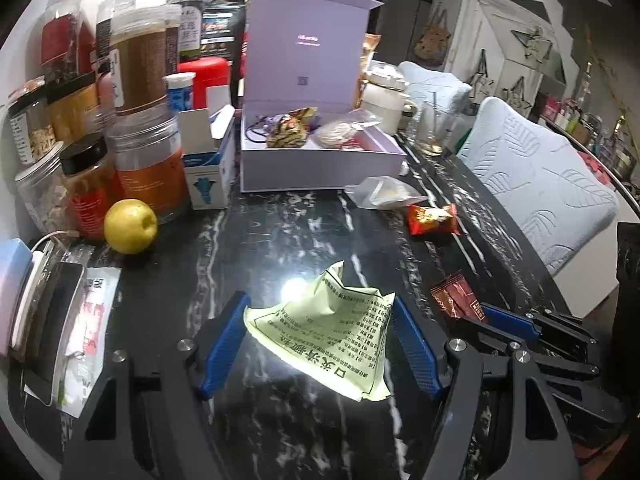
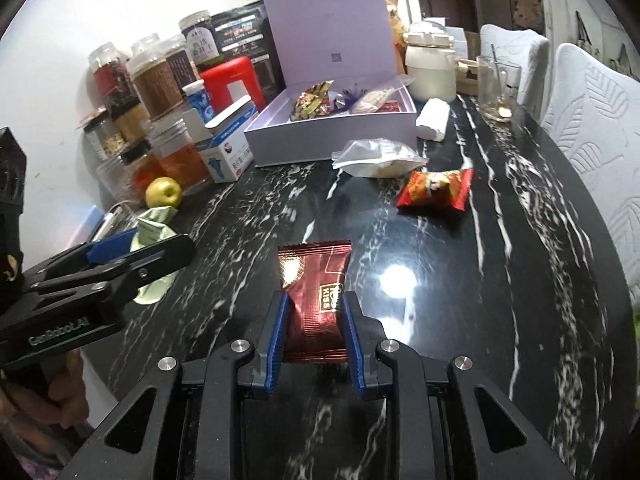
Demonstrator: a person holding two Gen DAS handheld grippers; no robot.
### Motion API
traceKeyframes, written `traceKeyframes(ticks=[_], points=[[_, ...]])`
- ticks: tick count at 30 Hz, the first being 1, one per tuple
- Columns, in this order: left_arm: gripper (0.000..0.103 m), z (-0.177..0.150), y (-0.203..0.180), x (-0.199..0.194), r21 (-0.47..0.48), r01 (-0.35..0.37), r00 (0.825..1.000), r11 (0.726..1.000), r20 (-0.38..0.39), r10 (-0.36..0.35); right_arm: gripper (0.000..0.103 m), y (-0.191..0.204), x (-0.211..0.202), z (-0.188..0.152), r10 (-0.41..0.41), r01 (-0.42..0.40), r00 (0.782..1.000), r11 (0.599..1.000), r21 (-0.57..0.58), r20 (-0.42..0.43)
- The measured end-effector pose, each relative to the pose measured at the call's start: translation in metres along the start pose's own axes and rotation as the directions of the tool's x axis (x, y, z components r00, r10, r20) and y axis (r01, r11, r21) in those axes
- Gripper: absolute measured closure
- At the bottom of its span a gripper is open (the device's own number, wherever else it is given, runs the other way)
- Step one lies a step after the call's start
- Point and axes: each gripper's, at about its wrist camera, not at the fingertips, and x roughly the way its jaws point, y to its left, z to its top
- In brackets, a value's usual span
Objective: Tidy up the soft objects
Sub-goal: 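Lift the green paper and red packet with both grippers and carry them over the lilac box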
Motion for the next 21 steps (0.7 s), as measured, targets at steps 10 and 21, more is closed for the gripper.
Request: traceKeyframes(ticks=[10, 21], points=[[0.031, 0.014, -0.025, -0.016, 0.051, 0.075, 0.995, 0.996, 0.061, -0.078, 0.076, -0.001, -0.041, -0.004, 0.006, -0.006, 0.998, 1.0, 0.001, 0.069], [0.031, 0.061, -0.04, -0.027, 0.102, 0.107, 0.983, 0.989, 0.137, -0.12, 0.076, -0.006, -0.058, 0.03, 0.046, -0.044, 0.987, 0.999, -0.016, 0.153]])
